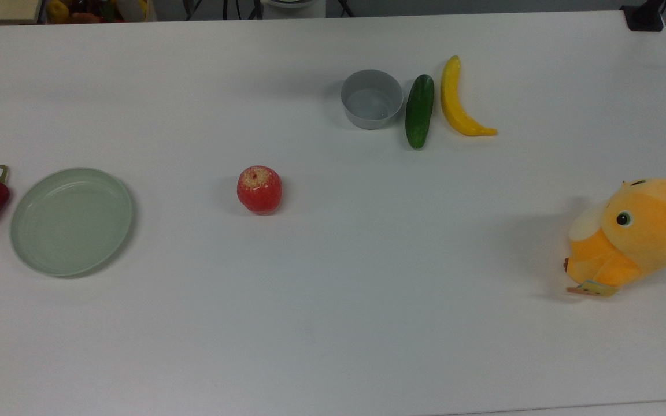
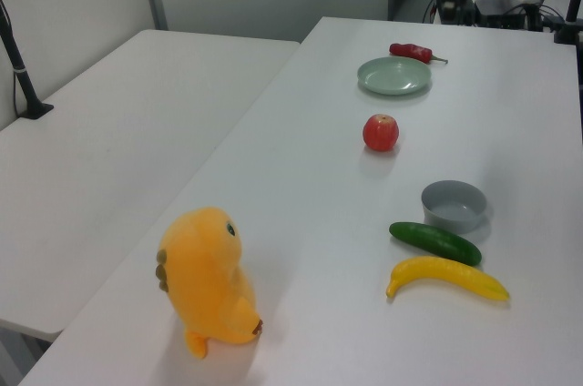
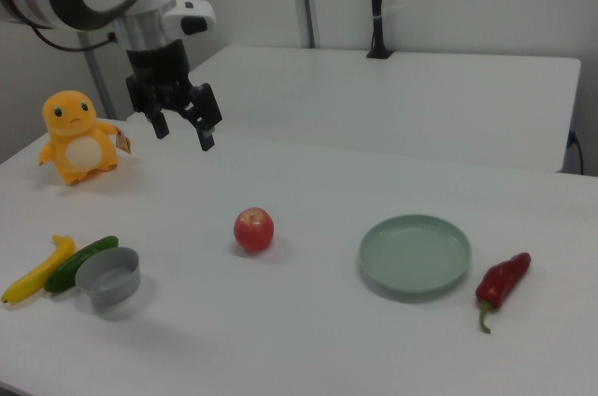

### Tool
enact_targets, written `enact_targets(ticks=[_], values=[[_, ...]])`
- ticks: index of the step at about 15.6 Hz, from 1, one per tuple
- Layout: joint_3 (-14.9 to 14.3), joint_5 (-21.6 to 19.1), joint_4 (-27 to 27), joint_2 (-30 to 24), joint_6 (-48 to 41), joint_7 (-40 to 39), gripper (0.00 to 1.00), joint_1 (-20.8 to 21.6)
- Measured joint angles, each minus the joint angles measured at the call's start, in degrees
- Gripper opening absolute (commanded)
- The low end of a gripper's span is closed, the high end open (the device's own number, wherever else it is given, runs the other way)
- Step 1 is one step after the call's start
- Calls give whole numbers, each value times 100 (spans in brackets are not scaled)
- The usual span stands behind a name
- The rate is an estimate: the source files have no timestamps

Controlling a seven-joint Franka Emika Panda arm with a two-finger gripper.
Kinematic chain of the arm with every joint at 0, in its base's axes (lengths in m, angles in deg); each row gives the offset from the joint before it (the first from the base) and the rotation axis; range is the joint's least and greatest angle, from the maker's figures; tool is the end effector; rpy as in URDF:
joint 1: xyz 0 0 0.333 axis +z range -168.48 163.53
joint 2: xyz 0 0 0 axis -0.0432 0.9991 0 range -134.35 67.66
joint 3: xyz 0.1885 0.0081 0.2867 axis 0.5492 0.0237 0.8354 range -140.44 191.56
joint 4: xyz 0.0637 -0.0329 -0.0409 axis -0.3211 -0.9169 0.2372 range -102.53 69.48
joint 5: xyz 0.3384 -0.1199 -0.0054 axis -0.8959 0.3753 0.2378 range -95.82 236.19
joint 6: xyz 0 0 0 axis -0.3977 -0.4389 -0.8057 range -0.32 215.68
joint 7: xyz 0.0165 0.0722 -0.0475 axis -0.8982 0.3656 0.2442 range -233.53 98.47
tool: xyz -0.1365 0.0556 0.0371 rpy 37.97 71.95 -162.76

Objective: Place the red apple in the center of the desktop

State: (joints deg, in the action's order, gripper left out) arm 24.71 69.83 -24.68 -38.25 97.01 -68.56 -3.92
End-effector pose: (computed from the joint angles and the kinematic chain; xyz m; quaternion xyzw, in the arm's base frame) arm 0.5021 -0.0196 0.5976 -0.9996 0.0113 -0.0270 0.0028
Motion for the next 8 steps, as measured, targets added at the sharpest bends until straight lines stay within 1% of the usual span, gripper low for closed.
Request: enact_targets(ticks=[2,5,8], values=[[-108,-33,6,-161,-159,0,100,45],[-381,-142,3,-140,-20,0,100,333],[-431,-144,1,43,318,0,100,420]])
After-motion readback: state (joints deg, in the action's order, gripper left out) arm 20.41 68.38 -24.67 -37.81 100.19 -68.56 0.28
